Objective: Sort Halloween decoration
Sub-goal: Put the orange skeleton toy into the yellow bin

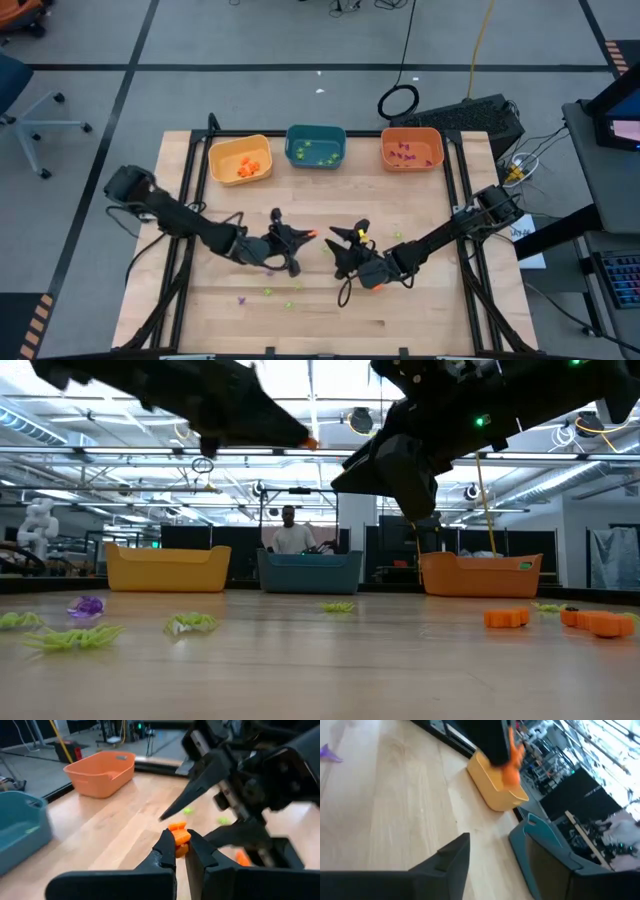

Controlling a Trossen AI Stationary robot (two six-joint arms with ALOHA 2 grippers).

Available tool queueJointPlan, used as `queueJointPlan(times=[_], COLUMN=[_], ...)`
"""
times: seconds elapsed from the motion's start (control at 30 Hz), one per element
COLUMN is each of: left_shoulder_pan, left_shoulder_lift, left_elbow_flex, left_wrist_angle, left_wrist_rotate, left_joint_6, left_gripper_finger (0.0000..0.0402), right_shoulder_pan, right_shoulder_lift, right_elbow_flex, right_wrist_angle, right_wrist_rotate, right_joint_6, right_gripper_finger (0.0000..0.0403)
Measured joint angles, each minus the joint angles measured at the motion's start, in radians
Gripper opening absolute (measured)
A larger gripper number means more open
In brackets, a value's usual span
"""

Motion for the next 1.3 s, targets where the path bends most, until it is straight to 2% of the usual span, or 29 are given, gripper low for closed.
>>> queueJointPlan(times=[0.13, 0.27, 0.4, 0.53, 0.77, 1.0, 1.1, 1.3], left_shoulder_pan=[0.013, 0.071, 0.159, 0.285, 0.585, 0.867, 0.941, 1.004], left_shoulder_lift=[-0.158, -0.323, -0.449, -0.527, -0.554, -0.521, -0.494, -0.409], left_elbow_flex=[0.0, 0.0, 0.0, 0.0, 0.0, 0.0, 0.0, 0.0], left_wrist_angle=[-0.265, -0.57, -0.803, -0.954, -1.105, -1.124, -1.126, -1.126], left_wrist_rotate=[-0.017, -0.027, -0.026, 0.022, 0.192, 0.356, 0.419, 0.42], left_joint_6=[-0.031, -0.114, -0.159, -0.158, -0.1, 0.0, 0.003, 0.009], left_gripper_finger=[0.0007, 0.0007, 0.0007, 0.0007, 0.0006, 0.0005, 0.0005, 0.0031], right_shoulder_pan=[0.0, 0.001, 0.001, 0.001, 0.001, 0.001, 0.001, 0.001], right_shoulder_lift=[0.0, 0.0, 0.0, 0.0, 0.0, 0.0, 0.0, 0.0], right_elbow_flex=[0.0, 0.0, 0.0, 0.0, 0.0, 0.0, 0.0, 0.0], right_wrist_angle=[0.001, 0.001, 0.0, 0.0, -0.003, -0.023, -0.045, -0.077], right_wrist_rotate=[0.008, 0.008, -0.031, -0.052, -0.072, -0.073, -0.074, -0.076], right_joint_6=[0.077, 0.143, 0.175, 0.208, 0.226, 0.244, 0.262, 0.3], right_gripper_finger=[0.0191, 0.0189, 0.0184, 0.0184, 0.0183, 0.0183, 0.0183, 0.0183])
